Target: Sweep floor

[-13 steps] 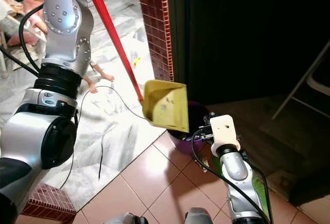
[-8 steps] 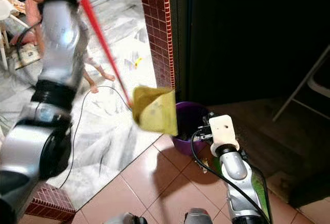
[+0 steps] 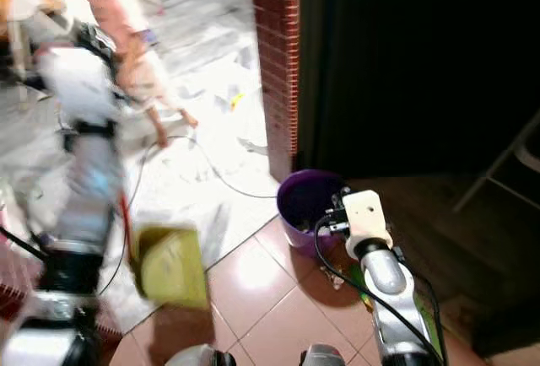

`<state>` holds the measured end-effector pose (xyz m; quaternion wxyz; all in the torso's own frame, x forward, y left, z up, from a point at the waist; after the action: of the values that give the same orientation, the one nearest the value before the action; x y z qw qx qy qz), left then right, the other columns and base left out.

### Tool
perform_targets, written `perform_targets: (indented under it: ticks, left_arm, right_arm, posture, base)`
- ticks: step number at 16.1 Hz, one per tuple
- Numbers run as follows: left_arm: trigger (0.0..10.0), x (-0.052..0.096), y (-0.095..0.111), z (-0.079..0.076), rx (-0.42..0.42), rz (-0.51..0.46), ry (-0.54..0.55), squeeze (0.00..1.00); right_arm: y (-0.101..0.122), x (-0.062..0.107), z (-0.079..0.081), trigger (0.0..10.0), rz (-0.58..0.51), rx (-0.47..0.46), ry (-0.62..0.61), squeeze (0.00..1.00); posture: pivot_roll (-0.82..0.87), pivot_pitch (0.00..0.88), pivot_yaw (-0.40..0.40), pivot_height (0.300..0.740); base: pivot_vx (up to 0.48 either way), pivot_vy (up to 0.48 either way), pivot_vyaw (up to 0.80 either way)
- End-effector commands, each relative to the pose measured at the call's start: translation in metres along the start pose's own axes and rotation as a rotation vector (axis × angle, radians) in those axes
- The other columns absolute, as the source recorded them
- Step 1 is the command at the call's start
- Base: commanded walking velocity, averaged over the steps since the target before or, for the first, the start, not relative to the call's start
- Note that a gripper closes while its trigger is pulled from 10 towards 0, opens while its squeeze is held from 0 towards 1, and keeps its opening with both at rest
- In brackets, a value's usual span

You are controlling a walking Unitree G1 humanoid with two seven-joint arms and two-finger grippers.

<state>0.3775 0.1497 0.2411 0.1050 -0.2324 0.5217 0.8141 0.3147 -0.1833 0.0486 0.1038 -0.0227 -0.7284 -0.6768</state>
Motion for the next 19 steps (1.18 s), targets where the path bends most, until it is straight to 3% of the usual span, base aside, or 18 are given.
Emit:
perform_targets:
  ticks: [1,3,4,5,9,11,12,17,19]
  left_arm:
    - [10.0,0.008,0.009,-0.018,0.027,-0.015,-0.053,0.00]
    - [10.0,0.032,-0.028,-0.045,-0.011,0.110,-0.125,0.00]
    - [10.0,0.046,-0.049,-0.049,-0.015,0.197,-0.132,0.00]
    - [10.0,0.058,-0.069,-0.047,-0.022,0.271,-0.111,0.00]
    - [10.0,0.076,-0.101,-0.038,-0.080,0.389,-0.043,0.00]
    - [10.0,0.080,-0.113,-0.035,-0.059,0.453,-0.019,0.00]
    - [10.0,0.081,-0.117,-0.037,-0.004,0.479,-0.013,0.00]
    - [10.0,0.076,-0.108,-0.054,0.178,0.513,-0.015,0.00]
    - [10.0,0.075,-0.104,-0.056,0.190,0.500,-0.024,0.00]
  right_arm:
    - [-0.016,-0.002,0.007,10.0,0.067,-0.068,0.026,0.00]
    - [-0.006,-0.011,0.002,10.0,0.038,-0.049,0.023,0.00]
    - [-0.001,-0.014,0.000,10.0,0.025,-0.045,0.020,0.00]
    - [0.004,-0.016,-0.002,10.0,0.007,-0.037,0.018,0.00]
    - [0.021,-0.022,-0.014,10.0,-0.058,-0.003,-0.010,0.00]
    - [0.037,-0.027,-0.022,10.0,-0.113,0.001,-0.040,0.00]
    - [0.046,-0.032,-0.021,10.0,-0.143,-0.002,-0.039,0.00]
    - [0.074,-0.039,-0.010,10.0,-0.258,-0.059,0.000,0.00]
    - [0.079,-0.039,-0.005,10.0,-0.274,-0.053,0.019,0.00]
  posture:
    - [-0.13,0.000,0.113,0.740]
    - [-0.14,0.000,0.116,0.740]
    - [-0.14,0.000,0.116,0.740]
    - [-0.15,0.000,0.116,0.740]
    - [-0.15,0.000,0.111,0.740]
    - [-0.16,0.000,0.113,0.740]
    - [-0.16,0.000,0.111,0.740]
    - [-0.15,0.000,0.105,0.740]
    - [-0.15,0.000,0.106,0.740]
  base:
    - [0.000,0.000,0.00]
    - [0.000,0.000,0.00]
    - [0.000,0.000,0.00]
    - [0.000,0.000,0.00]
    - [0.000,0.000,0.00]
    - [0.000,0.000,0.00]
    - [0.000,0.000,0.00]
    - [0.000,0.000,0.00]
    - [0.000,0.000,0.00]
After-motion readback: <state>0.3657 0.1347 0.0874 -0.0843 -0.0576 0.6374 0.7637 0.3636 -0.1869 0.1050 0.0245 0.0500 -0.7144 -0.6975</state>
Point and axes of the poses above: a point about 5 cm out from each wrist's last joint towards the gripper, its own x axis pointing back from the gripper into the wrist, its own y axis along the axis of the wrist's last joint, z = x × y, the point moved 6 cm from there along -x, pointing out of the wrist towards the gripper, and after that the axes turned 11 degrees about -x, right-handed, at the moved point
